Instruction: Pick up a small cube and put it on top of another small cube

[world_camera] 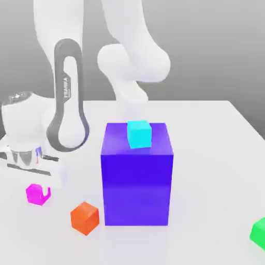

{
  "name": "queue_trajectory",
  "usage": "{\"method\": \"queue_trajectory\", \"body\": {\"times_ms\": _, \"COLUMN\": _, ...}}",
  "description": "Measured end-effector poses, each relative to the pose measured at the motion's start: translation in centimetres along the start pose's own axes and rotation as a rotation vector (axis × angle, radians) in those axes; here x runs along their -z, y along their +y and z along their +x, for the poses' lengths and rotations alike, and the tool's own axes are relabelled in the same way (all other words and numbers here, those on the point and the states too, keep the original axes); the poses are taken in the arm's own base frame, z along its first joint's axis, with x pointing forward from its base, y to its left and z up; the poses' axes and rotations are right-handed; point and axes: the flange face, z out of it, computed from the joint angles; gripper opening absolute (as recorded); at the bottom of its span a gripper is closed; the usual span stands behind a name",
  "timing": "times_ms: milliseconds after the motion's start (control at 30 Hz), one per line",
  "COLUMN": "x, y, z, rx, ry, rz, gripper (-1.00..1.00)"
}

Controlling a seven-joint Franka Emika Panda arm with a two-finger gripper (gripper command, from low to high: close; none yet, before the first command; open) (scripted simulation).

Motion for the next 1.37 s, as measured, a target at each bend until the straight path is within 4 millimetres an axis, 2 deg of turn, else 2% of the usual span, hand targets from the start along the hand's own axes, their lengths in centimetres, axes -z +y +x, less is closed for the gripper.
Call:
{"method": "queue_trajectory", "body": {"times_ms": 167, "x": 4.6, "y": 0.0, "z": 0.0, "rx": 0.0, "ry": 0.0, "rz": 0.001, "gripper": -1.0}}
{"method": "queue_trajectory", "body": {"times_ms": 300, "x": 5.0, "y": -1.6, "z": 0.6, "rx": -0.085, "ry": -0.002, "rz": -0.005, "gripper": -1.0}}
{"method": "queue_trajectory", "body": {"times_ms": 367, "x": 5.1, "y": -4.7, "z": 0.7, "rx": -0.084, "ry": 0.001, "rz": -0.005, "gripper": -1.0}}
{"method": "queue_trajectory", "body": {"times_ms": 467, "x": 5.7, "y": -11.4, "z": -0.1, "rx": -0.035, "ry": 0.01, "rz": -0.003, "gripper": -1.0}}
{"method": "queue_trajectory", "body": {"times_ms": 600, "x": 6.6, "y": -20.8, "z": -3.4, "rx": 0.043, "ry": 0.022, "rz": 0.008, "gripper": -1.0}}
{"method": "queue_trajectory", "body": {"times_ms": 733, "x": 7.2, "y": -29.0, "z": -10.3, "rx": 0.157, "ry": 0.012, "rz": 0.012, "gripper": -1.0}}
{"method": "queue_trajectory", "body": {"times_ms": 900, "x": 7.9, "y": -35.9, "z": -20.7, "rx": 0.295, "ry": -0.004, "rz": 0.013, "gripper": -1.0}}
{"method": "queue_trajectory", "body": {"times_ms": 1000, "x": 8.5, "y": -38.6, "z": -27.7, "rx": 0.375, "ry": -0.013, "rz": 0.015, "gripper": -1.0}}
{"method": "queue_trajectory", "body": {"times_ms": 1133, "x": 9.4, "y": -40.4, "z": -38.1, "rx": 0.564, "ry": -0.011, "rz": 0.01, "gripper": -1.0}}
{"method": "queue_trajectory", "body": {"times_ms": 1200, "x": 7.9, "y": -41.0, "z": -43.5, "rx": 0.679, "ry": -0.003, "rz": 0.004, "gripper": -1.0}}
{"method": "queue_trajectory", "body": {"times_ms": 1233, "x": 6.4, "y": -41.1, "z": -44.9, "rx": 0.71, "ry": -0.002, "rz": 0.003, "gripper": -1.0}}
{"method": "queue_trajectory", "body": {"times_ms": 1267, "x": 5.1, "y": -41.1, "z": -45.7, "rx": 0.726, "ry": -0.001, "rz": 0.002, "gripper": 1.0}}
{"method": "queue_trajectory", "body": {"times_ms": 1367, "x": 5.1, "y": -41.1, "z": -45.7, "rx": 0.726, "ry": -0.001, "rz": 0.002, "gripper": 1.0}}
